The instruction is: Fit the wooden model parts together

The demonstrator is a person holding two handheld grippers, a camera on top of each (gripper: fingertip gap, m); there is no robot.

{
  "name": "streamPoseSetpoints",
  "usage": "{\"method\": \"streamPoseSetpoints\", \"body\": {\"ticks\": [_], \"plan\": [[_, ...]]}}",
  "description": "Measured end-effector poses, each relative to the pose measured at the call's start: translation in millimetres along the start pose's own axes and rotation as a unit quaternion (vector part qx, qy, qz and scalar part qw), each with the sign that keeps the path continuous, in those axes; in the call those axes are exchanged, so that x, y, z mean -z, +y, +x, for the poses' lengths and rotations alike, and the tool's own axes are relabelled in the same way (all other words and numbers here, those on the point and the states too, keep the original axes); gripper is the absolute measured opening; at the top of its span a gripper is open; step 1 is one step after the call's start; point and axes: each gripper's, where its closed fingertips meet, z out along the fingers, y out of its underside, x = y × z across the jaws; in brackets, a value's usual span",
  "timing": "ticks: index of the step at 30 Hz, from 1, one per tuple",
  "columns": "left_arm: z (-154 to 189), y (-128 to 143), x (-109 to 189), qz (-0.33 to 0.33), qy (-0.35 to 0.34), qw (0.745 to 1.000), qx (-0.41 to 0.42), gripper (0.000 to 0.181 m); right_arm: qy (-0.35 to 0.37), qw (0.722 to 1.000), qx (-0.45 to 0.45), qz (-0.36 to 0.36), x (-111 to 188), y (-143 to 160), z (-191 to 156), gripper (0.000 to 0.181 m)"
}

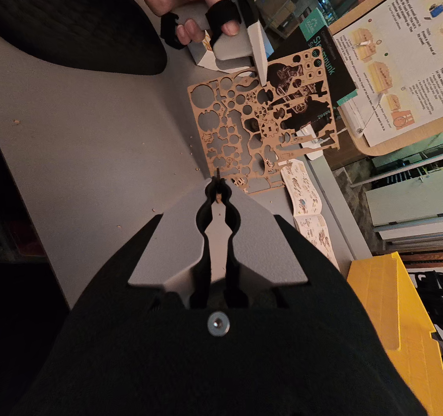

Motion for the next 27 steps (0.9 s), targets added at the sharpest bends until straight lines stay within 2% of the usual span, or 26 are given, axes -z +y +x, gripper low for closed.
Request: {"method": "streamPoseSetpoints", "body": {"ticks": [1, 12, 20, 24, 27], "plan": [[0.5, 0.6, -0.2, -0.001, 0.004, 1.000, 0.000, 0.000, 0.004, 1.000, -0.001, 0.001, 0.9, 0.1, 2.0, 0.000], [12.1, 4.0, -5.0, -0.011, 0.028, 0.999, -0.043, 0.000, 0.091, 0.995, -0.028, 0.014, 2.9, -2.4, 55.0, 0.000], [12.3, 4.0, -5.0, -0.010, 0.028, 0.998, -0.046, 0.000, 0.130, 0.988, -0.068, 0.040, 15.5, -11.6, 93.0, 0.000], [12.1, 4.0, -4.9, -0.010, 0.029, 0.998, -0.048, 0.000, 0.116, 0.990, -0.068, 0.041, 16.4, -14.1, 104.0, 0.000], [12.2, 3.6, -5.0, -0.009, 0.027, 0.998, -0.055, 0.000, 0.061, 0.994, -0.085, 0.043, 14.5, -23.4, 112.9, 0.000]]}}
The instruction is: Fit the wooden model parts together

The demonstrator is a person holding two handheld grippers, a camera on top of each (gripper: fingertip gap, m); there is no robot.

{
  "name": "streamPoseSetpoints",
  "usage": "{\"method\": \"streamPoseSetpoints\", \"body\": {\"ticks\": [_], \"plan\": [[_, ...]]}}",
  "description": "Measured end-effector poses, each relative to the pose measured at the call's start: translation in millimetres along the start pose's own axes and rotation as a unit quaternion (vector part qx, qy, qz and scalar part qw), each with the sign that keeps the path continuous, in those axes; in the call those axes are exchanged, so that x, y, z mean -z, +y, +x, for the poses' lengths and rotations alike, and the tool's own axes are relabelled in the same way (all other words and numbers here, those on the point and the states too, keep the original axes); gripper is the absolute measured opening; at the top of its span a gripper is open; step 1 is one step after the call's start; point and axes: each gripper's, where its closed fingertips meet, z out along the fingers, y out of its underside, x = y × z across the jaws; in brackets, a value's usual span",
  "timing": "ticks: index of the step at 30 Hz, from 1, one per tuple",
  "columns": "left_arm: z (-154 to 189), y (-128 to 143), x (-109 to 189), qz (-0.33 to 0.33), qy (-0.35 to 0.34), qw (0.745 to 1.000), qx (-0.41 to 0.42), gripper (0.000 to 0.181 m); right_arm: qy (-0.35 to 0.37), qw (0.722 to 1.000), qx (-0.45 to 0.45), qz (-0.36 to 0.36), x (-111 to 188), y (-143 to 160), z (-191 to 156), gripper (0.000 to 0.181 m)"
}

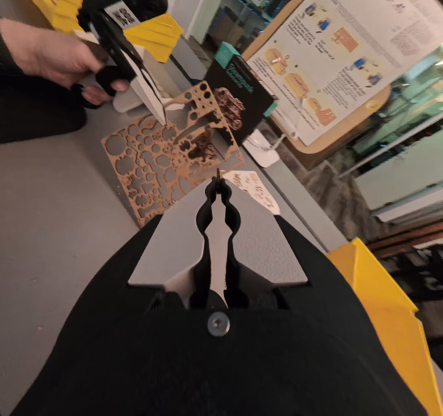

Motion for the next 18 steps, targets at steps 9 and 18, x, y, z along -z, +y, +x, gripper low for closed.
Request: {"method": "streamPoseSetpoints", "body": {"ticks": [9, 18], "plan": [[-0.1, -1.1, -0.9, 0.000, -0.006, 1.000, 0.001, 0.000, -0.168, 0.985, 0.038, 0.007, -11.5, -82.2, 28.1, 0.000], [-8.0, 0.0, 2.0, 0.007, -0.007, 0.999, 0.032, 0.000, -0.197, 0.978, 0.065, 0.024, -28.3, -88.1, 34.1, 0.000]]}}
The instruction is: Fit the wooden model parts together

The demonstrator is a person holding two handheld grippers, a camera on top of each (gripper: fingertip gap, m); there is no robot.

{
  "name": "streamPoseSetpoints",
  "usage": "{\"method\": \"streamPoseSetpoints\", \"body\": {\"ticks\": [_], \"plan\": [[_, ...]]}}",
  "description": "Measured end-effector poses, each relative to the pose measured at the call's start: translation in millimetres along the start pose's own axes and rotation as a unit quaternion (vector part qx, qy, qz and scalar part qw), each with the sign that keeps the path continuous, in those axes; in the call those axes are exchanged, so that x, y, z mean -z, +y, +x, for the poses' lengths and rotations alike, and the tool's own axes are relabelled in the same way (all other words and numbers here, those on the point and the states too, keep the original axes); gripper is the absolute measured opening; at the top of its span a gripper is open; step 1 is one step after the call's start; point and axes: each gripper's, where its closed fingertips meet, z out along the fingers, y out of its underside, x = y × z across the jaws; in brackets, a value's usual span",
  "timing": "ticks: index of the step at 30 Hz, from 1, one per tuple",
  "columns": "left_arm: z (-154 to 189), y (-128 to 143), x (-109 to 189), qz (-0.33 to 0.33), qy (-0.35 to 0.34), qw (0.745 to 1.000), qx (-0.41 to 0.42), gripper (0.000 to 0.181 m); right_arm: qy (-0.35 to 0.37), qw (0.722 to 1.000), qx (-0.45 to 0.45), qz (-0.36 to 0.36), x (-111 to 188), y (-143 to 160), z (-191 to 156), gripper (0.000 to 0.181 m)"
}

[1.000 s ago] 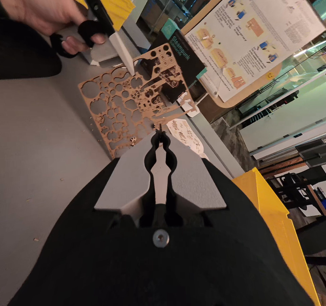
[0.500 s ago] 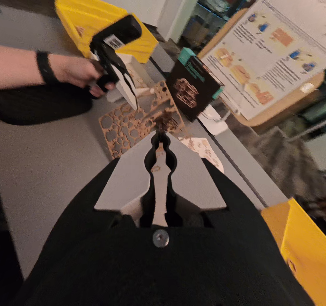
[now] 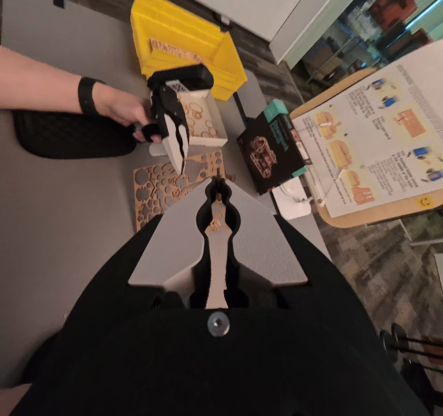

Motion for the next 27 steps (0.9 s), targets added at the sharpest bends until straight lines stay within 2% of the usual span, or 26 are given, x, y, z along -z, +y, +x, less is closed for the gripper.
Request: {"method": "streamPoseSetpoints", "body": {"ticks": [4, 9, 14, 19, 23, 24, 25, 27], "plan": [[-0.9, -0.9, 3.2, -0.001, 0.004, 1.000, -0.004, 0.000, -0.009, 0.999, -0.005, -0.042, -0.2, 22.9, 1.5, 0.000], [-4.8, -1.9, 6.0, 0.003, -0.003, 1.000, -0.001, 0.000, -0.081, 0.993, -0.015, -0.087, 1.8, 59.4, -9.4, 0.000], [-6.0, -1.0, 5.0, 0.004, -0.003, 1.000, 0.003, 0.000, -0.136, 0.984, 0.028, -0.112, -6.4, 88.6, -17.1, 0.000], [-6.4, -1.0, 5.0, 0.004, -0.004, 1.000, 0.002, 0.000, -0.148, 0.982, 0.013, -0.114, -16.4, 96.9, -12.9, 0.000], [-4.9, -1.1, 5.1, 0.002, -0.002, 1.000, 0.000, 0.000, -0.159, 0.979, 0.000, -0.129, -12.2, 103.8, -17.2, 0.000], [-2.9, -1.4, 6.0, 0.001, 0.002, 1.000, 0.001, 0.000, -0.175, 0.977, -0.018, -0.125, -6.8, 106.3, -23.1, 0.000], [0.6, -2.3, 7.7, 0.002, 0.011, 1.000, 0.003, 0.000, -0.215, 0.971, -0.051, -0.090, -1.4, 104.3, -35.9, 0.000], [3.7, -5.5, 13.4, 0.006, 0.018, 1.000, 0.023, 0.000, -0.321, 0.938, -0.131, -0.022, 8.5, 113.4, -63.1, 0.000]]}}
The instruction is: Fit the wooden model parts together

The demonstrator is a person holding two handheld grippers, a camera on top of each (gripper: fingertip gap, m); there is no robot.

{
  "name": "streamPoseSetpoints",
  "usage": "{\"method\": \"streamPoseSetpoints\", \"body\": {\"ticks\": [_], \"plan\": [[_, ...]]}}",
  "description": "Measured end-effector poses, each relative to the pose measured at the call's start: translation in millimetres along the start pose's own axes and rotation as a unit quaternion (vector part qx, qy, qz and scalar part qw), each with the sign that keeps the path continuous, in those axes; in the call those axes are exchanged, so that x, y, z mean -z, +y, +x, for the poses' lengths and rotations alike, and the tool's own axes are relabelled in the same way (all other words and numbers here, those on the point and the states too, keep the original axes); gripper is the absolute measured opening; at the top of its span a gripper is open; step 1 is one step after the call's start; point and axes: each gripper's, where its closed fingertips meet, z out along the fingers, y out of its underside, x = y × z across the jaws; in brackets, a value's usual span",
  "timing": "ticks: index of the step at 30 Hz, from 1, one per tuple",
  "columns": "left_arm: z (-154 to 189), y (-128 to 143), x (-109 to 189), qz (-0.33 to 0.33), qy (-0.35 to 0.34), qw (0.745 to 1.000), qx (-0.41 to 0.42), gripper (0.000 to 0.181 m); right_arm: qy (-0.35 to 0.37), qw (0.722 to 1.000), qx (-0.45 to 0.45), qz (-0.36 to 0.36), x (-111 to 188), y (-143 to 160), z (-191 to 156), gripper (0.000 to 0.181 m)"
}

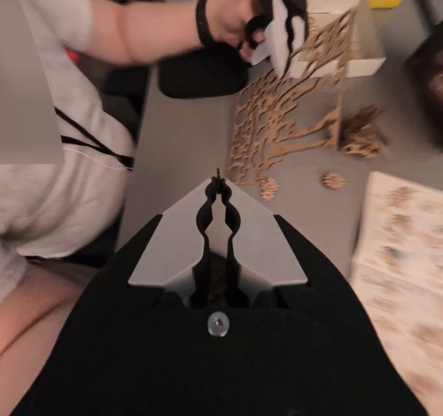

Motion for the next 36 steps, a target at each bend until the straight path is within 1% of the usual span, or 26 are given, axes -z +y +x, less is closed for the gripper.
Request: {"method": "streamPoseSetpoints", "body": {"ticks": [2, 3, 5, 6, 8, 9, 11, 12, 13, 14, 15, 16, 17, 18, 19, 20, 21, 22, 24, 25, 27, 28, 31, 33, 35, 36], "plan": [[0.7, -3.8, 7.6, 0.007, 0.002, 1.000, 0.025, 0.000, -0.041, 0.990, -0.125, 0.042, -11.8, 23.9, 11.4, 0.000], [1.5, -6.0, 11.6, 0.010, 0.006, 0.999, 0.030, 0.000, -0.077, 0.973, -0.198, 0.087, -19.2, 22.3, 13.7, 0.000], [-1.7, -11.2, 19.1, 0.025, 0.000, 0.999, 0.033, 0.000, -0.162, 0.921, -0.297, 0.194, -28.9, 6.3, 14.6, 0.000], [-4.7, -12.9, 22.5, 0.031, -0.005, 0.999, 0.037, 0.000, -0.173, 0.912, -0.319, 0.193, -40.0, 12.7, 16.4, 0.000], [-10.1, -14.0, 27.5, 0.038, -0.014, 0.998, 0.044, 0.000, -0.143, 0.933, -0.313, 0.100, -71.9, 50.2, 16.1, 0.000], [-12.5, -14.3, 29.2, 0.042, -0.017, 0.998, 0.047, 0.000, -0.130, 0.938, -0.313, 0.066, -83.4, 64.6, 15.5, 0.000], [-14.9, -15.1, 30.8, 0.049, -0.016, 0.997, 0.055, 0.000, -0.152, 0.935, -0.318, 0.037, -94.0, 73.8, 3.3, 0.002], [-16.0, -15.2, 30.8, 0.050, -0.017, 0.997, 0.058, 0.000, -0.137, 0.940, -0.312, 0.021, -97.9, 80.4, 3.9, 0.007], [-16.6, -15.0, 30.1, 0.051, -0.018, 0.997, 0.059, 0.000, -0.097, 0.948, -0.302, -0.002, -100.5, 91.6, 11.9, 0.022], [-16.2, -15.0, 28.7, 0.051, -0.017, 0.997, 0.059, 0.000, -0.055, 0.955, -0.290, -0.019, -99.4, 101.1, 22.2, 0.032], [-14.7, -15.3, 26.6, 0.052, -0.015, 0.997, 0.059, 0.000, -0.017, 0.959, -0.281, -0.027, -94.5, 106.3, 33.0, 0.036], [-11.9, -16.0, 24.1, 0.053, -0.011, 0.997, 0.058, 0.000, 0.014, 0.962, -0.272, -0.016, -87.2, 103.6, 43.7, 0.044], [-8.5, -17.0, 21.4, 0.054, -0.007, 0.997, 0.054, 0.000, 0.041, 0.964, -0.261, 0.019, -77.7, 91.7, 54.7, 0.050], [-5.5, -18.1, 18.7, 0.057, -0.005, 0.997, 0.050, 0.000, 0.063, 0.965, -0.243, 0.076, -66.8, 71.1, 64.6, 0.050], [-3.0, -18.6, 15.5, 0.059, -0.004, 0.997, 0.048, 0.000, 0.080, 0.961, -0.220, 0.148, -55.1, 44.4, 72.5, 0.049], [-1.1, -17.9, 11.7, 0.058, -0.003, 0.997, 0.048, 0.000, 0.091, 0.949, -0.199, 0.225, -44.4, 18.0, 78.3, 0.043], [0.4, -16.4, 7.4, 0.054, -0.001, 0.997, 0.047, 0.000, 0.086, 0.939, -0.182, 0.279, -38.8, -1.2, 78.6, 0.036], [1.6, -14.4, 3.1, 0.049, -0.001, 0.998, 0.045, 0.000, 0.072, 0.938, -0.178, 0.287, -41.0, -7.3, 77.2, 0.028], [2.8, -8.6, -5.0, 0.035, 0.001, 0.998, 0.044, 0.000, 0.063, 0.951, -0.191, 0.233, -56.9, 5.0, 80.1, 0.028], [3.1, -5.8, -8.3, 0.029, 0.001, 0.999, 0.044, 0.000, 0.058, 0.956, -0.190, 0.216, -63.1, 10.8, 79.2, 0.025], [2.8, -1.9, -12.8, 0.021, 0.001, 0.999, 0.044, 0.000, 0.020, 0.956, -0.190, 0.222, -70.8, 10.9, 68.2, 0.017], [3.1, -0.5, -14.2, 0.018, 0.002, 0.999, 0.045, 0.000, 0.004, 0.957, -0.197, 0.212, -74.2, 13.3, 63.9, 0.006], [2.2, 3.1, -15.9, 0.009, 0.001, 0.999, 0.044, 0.000, 0.012, 0.955, -0.203, 0.215, -74.4, 16.6, 64.9, 0.003], [8.2, 3.9, -16.2, 0.007, 0.025, 0.999, 0.044, 0.000, -0.023, 0.947, -0.218, 0.235, -71.6, 13.2, 57.1, 0.000], [19.2, 2.3, -17.1, 0.013, 0.063, 0.997, 0.038, 0.009, -0.047, 0.939, -0.229, 0.251, -69.5, 11.1, 52.1, 0.000], [22.7, 1.1, -19.2, 0.019, 0.074, 0.996, 0.039, 0.027, -0.045, 0.939, -0.230, 0.252, -69.9, 11.6, 52.7, 0.000]]}}
